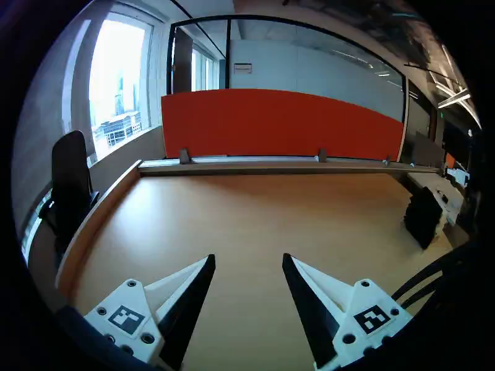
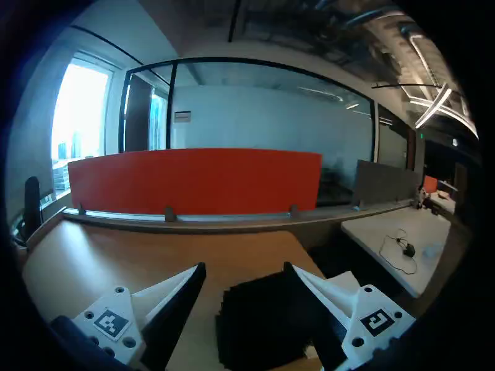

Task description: Fold towel

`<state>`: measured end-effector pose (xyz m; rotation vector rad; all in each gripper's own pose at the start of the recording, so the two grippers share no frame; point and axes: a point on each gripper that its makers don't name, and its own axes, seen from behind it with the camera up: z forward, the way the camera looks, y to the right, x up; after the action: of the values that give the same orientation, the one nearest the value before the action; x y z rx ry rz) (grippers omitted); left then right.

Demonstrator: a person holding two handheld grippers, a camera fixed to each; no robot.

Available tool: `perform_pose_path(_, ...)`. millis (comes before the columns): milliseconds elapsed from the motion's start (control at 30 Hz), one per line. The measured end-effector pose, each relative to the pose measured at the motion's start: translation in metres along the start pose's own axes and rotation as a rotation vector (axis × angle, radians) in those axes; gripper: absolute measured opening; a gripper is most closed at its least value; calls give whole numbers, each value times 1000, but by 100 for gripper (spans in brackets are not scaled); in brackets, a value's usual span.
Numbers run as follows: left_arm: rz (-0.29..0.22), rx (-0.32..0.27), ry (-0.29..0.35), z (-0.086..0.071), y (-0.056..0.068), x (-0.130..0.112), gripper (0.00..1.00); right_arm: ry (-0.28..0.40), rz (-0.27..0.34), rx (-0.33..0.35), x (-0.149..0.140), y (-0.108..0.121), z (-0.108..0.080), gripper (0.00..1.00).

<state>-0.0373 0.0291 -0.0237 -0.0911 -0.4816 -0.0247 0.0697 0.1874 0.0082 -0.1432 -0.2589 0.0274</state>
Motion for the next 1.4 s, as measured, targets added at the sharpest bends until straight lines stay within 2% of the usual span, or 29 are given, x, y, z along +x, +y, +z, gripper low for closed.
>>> perform_pose_path(300, -5, 32, 97, 3, -10, 35, 80, 59, -22, 42, 20, -35, -3, 97)
perform_pose_path(533, -11, 50, 168, 4, -18, 61, 80, 98, -2, 92, 36, -71, -6, 97)
perform_pose_path(967, -17, 54, 278, 4, -18, 105, 80, 179, 28, 156, 67, -138, -16, 97)
perform_pose_path(1100, -27, 49, 301, 3, -18, 112, 79, 183, 27, 163, 68, -149, -17, 97)
perform_pose_path(1400, -51, 42, 337, 4, -17, 116, 80, 179, 17, 146, 70, -160, -19, 97)
